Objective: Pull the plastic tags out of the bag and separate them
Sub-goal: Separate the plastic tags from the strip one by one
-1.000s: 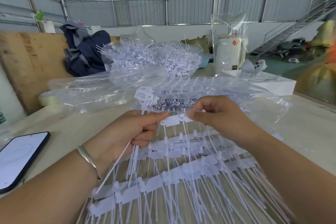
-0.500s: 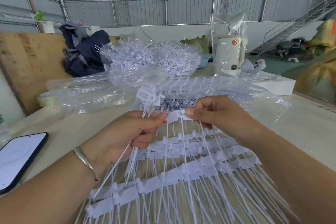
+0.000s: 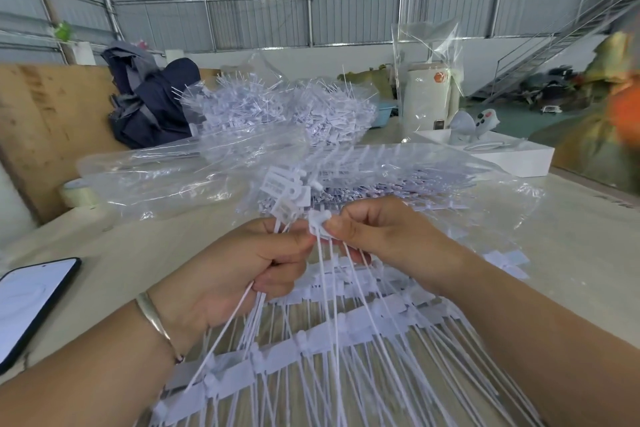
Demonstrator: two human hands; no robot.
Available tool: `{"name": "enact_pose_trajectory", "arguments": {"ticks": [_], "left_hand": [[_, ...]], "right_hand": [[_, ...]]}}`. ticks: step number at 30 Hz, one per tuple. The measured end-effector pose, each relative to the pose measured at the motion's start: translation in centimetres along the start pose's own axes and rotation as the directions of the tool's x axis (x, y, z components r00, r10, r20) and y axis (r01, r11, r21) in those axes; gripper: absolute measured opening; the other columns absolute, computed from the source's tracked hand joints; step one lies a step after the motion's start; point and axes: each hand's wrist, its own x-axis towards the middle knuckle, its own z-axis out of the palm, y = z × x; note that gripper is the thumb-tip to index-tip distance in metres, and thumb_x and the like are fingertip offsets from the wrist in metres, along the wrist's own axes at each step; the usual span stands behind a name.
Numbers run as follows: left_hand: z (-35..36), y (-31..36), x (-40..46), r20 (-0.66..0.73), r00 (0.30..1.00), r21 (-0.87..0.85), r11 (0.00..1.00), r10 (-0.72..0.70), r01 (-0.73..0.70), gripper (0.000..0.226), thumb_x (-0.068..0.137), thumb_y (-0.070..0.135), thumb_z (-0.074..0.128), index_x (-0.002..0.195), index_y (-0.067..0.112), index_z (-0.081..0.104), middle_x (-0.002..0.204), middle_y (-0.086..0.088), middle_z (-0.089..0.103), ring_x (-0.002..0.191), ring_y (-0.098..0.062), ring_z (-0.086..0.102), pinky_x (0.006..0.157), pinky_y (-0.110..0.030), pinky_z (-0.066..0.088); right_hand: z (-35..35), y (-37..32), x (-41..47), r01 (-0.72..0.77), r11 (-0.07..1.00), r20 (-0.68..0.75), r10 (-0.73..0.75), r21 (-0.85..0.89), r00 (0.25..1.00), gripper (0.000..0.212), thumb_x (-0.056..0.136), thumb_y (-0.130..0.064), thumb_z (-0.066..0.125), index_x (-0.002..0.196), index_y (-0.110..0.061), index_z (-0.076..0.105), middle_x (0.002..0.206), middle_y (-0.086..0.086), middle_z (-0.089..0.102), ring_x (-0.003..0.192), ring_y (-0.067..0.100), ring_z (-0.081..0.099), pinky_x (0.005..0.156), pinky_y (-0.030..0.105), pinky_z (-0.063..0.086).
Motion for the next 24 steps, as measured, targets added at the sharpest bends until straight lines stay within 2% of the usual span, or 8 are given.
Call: {"name": "enact_pose_trajectory", "arguments": {"ticks": [2,5,8,10,13,15,18,24], "left_hand": [[0.0,-0.1,0.1,0.006,1.000,-0.026,1.000,-0.008,0.008,0.040,0.084,0.017,0.066,0.047,0.025,0.054,0.043,0.012,0.032,0.033,-0.002,0.022,0.034,-0.014,0.022],[0.0,0.1,0.0,0.024,0.999,-0.084,0.996,-0.025,0.027,0.028,0.070,0.029,0.074,0.055,0.021,0.053,0.045,0.010,0.032,0.033,-0.002,0.023,0.033,-0.013,0.023],[-0.3,0.5,-0.1,0.034,0.999,-0.156,0.987,-0.024,0.029,0.046,0.058,0.038,0.090,0.067,0.017,0.050,0.050,0.007,0.031,0.033,-0.002,0.024,0.032,-0.014,0.020],[-0.5,0.9,-0.1,0.005,1.000,-0.165,0.986,-0.028,0.028,0.042,0.061,0.032,0.089,0.065,0.018,0.050,0.053,0.005,0.030,0.032,-0.003,0.023,0.032,-0.015,0.017],[-0.4,1.1,0.0,-0.107,0.993,-0.038,0.998,-0.045,0.041,0.031,0.073,0.029,0.074,0.067,0.016,0.046,0.055,0.002,0.029,0.034,-0.005,0.019,0.031,-0.016,0.018],[-0.3,0.9,0.0,-0.138,0.990,0.024,0.999,-0.031,0.035,0.022,0.077,0.028,0.067,0.070,0.014,0.051,0.055,0.001,0.042,0.034,-0.005,0.021,0.031,-0.016,0.019],[-0.2,0.6,0.0,-0.163,0.986,0.042,0.999,-0.018,0.025,0.014,0.078,0.024,0.068,0.077,0.014,0.058,0.064,0.000,0.057,0.033,-0.004,0.024,0.032,-0.013,0.020],[-0.3,0.5,0.2,-0.174,0.985,0.076,0.997,-0.012,0.025,0.021,0.069,0.027,0.074,0.076,0.018,0.057,0.058,0.000,0.047,0.036,-0.006,0.021,0.034,-0.013,0.015]], "right_hand": [[-0.1,0.0,0.0,-0.005,1.000,-0.002,0.005,-0.002,1.000,0.052,0.073,-0.061,0.060,0.061,-0.010,0.057,0.049,-0.009,0.050,0.046,0.003,0.039,0.048,0.010,0.033],[-0.3,-0.2,-0.1,-0.013,1.000,0.013,0.013,0.011,1.000,0.052,0.075,-0.061,0.059,0.063,-0.011,0.061,0.050,-0.010,0.052,0.047,0.004,0.043,0.050,0.011,0.037],[-0.5,-0.5,0.0,-0.003,1.000,-0.033,0.003,-0.001,0.999,0.058,0.073,-0.062,0.061,0.062,-0.006,0.055,0.052,-0.001,0.051,0.051,0.013,0.043,0.053,0.015,0.039],[-0.9,-0.5,0.0,0.010,1.000,-0.113,-0.008,0.017,0.994,0.059,0.071,-0.056,0.068,0.067,0.001,0.055,0.054,0.008,0.050,0.051,0.017,0.041,0.051,0.014,0.038],[-1.4,-0.6,0.0,0.046,0.997,-0.212,-0.032,0.058,0.977,0.030,0.075,-0.033,0.076,0.076,-0.004,0.065,0.053,0.010,0.044,0.047,0.015,0.038,0.048,0.014,0.037],[-1.6,-0.5,0.0,0.072,0.996,-0.224,-0.058,0.057,0.973,0.019,0.077,-0.023,0.077,0.084,-0.006,0.070,0.055,0.010,0.037,0.050,0.020,0.032,0.052,0.011,0.039],[-1.6,-0.8,0.0,0.087,0.996,-0.238,-0.077,0.035,0.968,0.014,0.076,-0.019,0.078,0.082,-0.007,0.074,0.055,0.009,0.035,0.051,0.018,0.030,0.053,0.008,0.036],[-1.8,-0.6,0.1,0.008,1.000,-0.276,-0.002,0.020,0.961,0.024,0.071,-0.019,0.082,0.075,-0.003,0.066,0.044,-0.013,0.045,0.043,0.004,0.039,0.052,0.013,0.037]]}}
